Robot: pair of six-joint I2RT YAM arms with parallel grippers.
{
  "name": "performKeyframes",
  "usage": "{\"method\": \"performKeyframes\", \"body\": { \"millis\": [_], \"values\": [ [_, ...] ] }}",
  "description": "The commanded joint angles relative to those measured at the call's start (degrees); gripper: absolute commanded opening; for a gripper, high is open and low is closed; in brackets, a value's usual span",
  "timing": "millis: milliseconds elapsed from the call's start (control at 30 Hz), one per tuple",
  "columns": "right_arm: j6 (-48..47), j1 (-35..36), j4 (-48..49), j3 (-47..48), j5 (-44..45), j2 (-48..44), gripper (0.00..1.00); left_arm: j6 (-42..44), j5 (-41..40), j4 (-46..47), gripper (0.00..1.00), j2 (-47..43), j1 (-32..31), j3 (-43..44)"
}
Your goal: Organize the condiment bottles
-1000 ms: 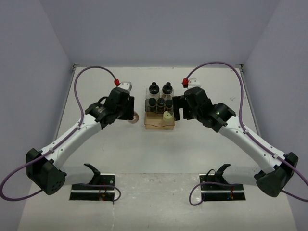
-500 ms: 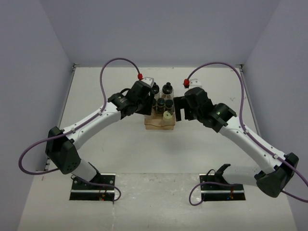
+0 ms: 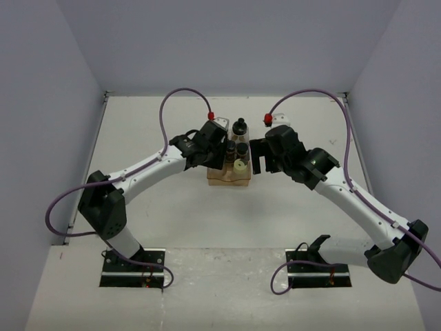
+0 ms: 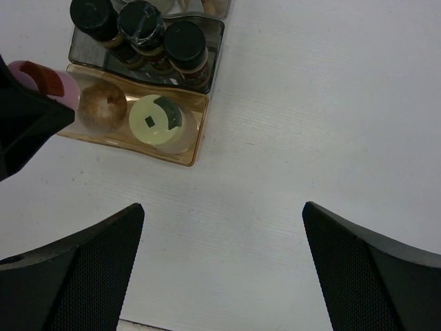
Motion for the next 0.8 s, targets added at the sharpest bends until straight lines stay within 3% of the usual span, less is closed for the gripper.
{"method": "performKeyframes", "body": {
  "millis": [0,167,267,300,467,500,567,600,700,767],
  "values": [
    [0.10,-0.26,-0.25,-0.21,1.02,-1.44,0.99,1.79,-0.97,2.59,0.00,2.39,-0.74,1.19],
    [-0.25,-0.26,-0.43,-0.47,1.19,-1.88,0.99,1.70,-1.76,2.41,0.00,5.12,-1.53,1.54],
    [-0.25,-0.26,-0.43,-0.56,1.28,-1.97,0.99,1.44,-2.11,2.15,0.09,5.82,-1.80,1.63],
    [-0.25,-0.26,-0.43,-0.65,1.19,-2.06,0.99,1.35,-2.55,2.06,0.19,5.83,-1.80,1.63],
    [-0.08,-0.26,-0.43,-1.09,1.28,-1.45,0.99,1.08,-2.47,2.06,0.42,4.51,-1.98,1.98],
    [-0.08,-0.26,-0.43,-1.17,1.19,-1.18,0.99,0.91,-2.38,2.49,0.55,4.16,-2.06,1.89],
    [0.01,-0.26,-0.43,-1.17,1.19,-0.92,0.99,0.65,-2.29,2.94,0.61,3.11,-2.24,1.81],
    [0.10,-0.26,-0.43,-1.35,1.28,-0.83,0.99,0.64,-2.12,3.72,0.69,2.67,-2.33,1.72],
    [0.19,-0.26,-0.43,-1.52,1.11,-0.92,0.99,0.12,-2.55,4.69,0.82,1.08,-2.33,0.93],
    [0.10,-0.26,-0.43,-1.61,1.54,-1.27,0.99,-0.49,-3.52,4.61,0.86,-0.15,-2.33,0.23]
  ]
}}
